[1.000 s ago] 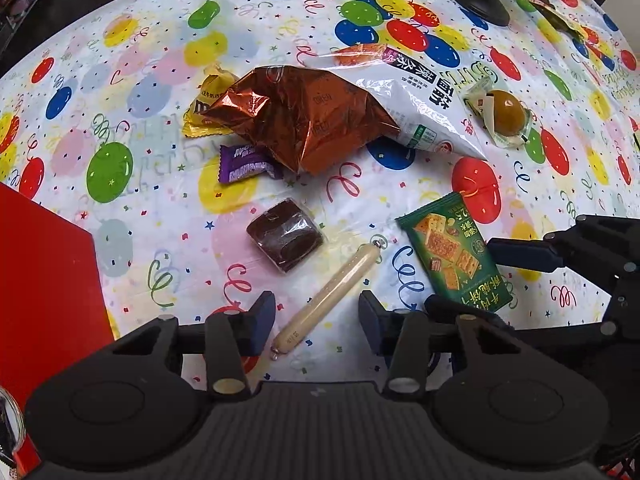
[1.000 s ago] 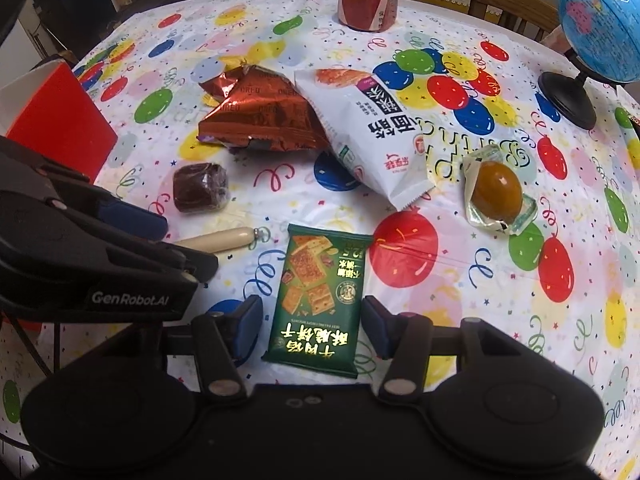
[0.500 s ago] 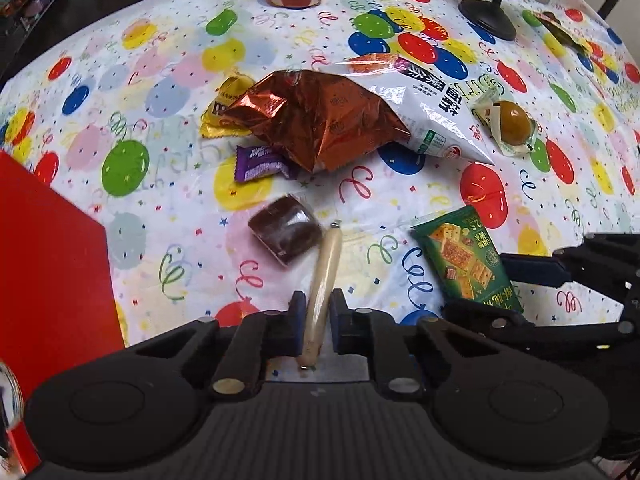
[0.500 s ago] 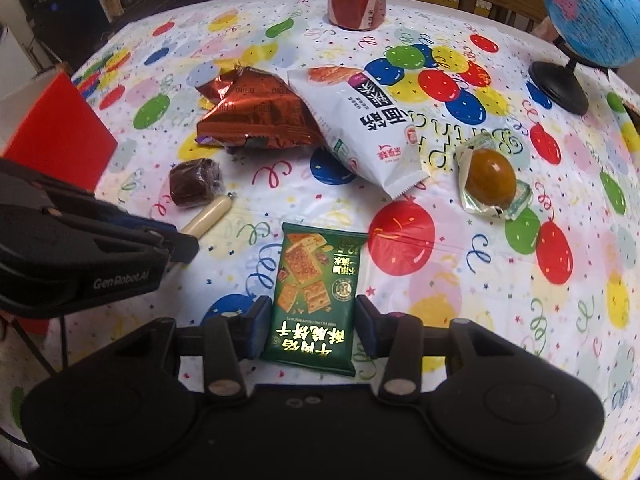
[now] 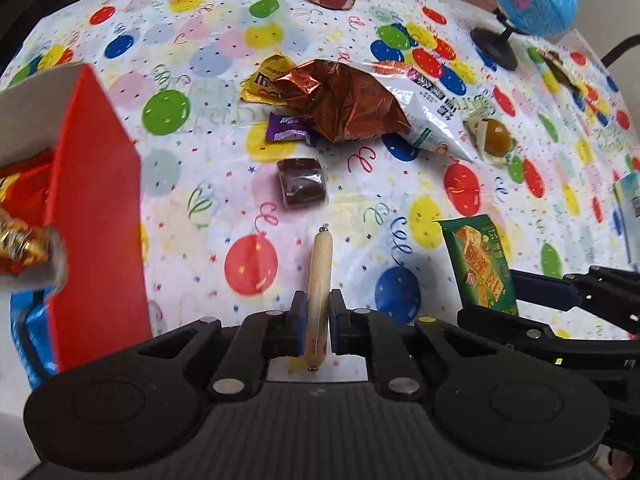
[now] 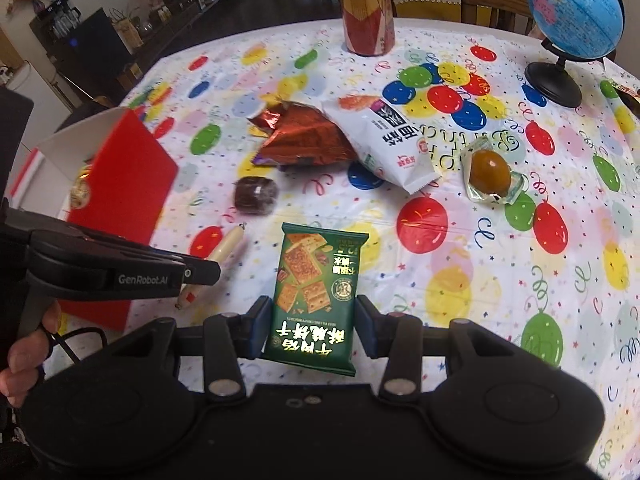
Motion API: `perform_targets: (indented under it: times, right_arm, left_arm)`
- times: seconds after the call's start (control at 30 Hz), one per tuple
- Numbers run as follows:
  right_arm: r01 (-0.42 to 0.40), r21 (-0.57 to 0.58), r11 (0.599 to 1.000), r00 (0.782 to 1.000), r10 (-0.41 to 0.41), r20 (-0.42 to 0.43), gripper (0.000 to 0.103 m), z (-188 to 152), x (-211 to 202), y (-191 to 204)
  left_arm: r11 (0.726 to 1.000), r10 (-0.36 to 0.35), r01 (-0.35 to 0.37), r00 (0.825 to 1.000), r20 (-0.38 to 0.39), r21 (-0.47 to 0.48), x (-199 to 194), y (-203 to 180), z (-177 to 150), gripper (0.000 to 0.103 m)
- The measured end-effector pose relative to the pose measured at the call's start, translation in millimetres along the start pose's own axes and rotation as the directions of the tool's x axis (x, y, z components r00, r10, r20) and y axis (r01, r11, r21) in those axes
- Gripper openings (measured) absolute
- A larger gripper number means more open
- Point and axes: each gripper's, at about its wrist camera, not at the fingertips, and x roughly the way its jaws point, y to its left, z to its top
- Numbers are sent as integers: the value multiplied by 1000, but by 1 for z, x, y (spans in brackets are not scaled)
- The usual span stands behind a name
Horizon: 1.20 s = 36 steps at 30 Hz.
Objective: Organize snacks
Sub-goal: 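Carry the green pack and sausage stick with both tools over the box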
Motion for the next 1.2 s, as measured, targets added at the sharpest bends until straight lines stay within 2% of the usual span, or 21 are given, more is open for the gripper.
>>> perform_targets:
  times: [0.27, 0.6, 0.93, 1.2]
  right_arm:
    - [-22, -17, 1000, 999, 22, 27, 43, -3, -32, 23]
    - [-51, -89, 995, 995, 58, 80, 43, 4, -63, 72]
    - [-91, -168, 982, 989, 109, 102, 43, 15, -64, 142]
    - [-115, -213, 970, 985, 138, 98, 43, 21, -49, 198]
  left_arm:
    - [999, -15, 17, 999, 48, -51, -49, 12, -16, 10]
    - [994, -5, 20, 991, 133, -107, -109, 43, -36, 11]
    - [988, 30, 1, 979, 201, -154, -149, 95, -52, 11]
    - [980, 79, -35, 971, 224, -194, -168, 149, -64, 11]
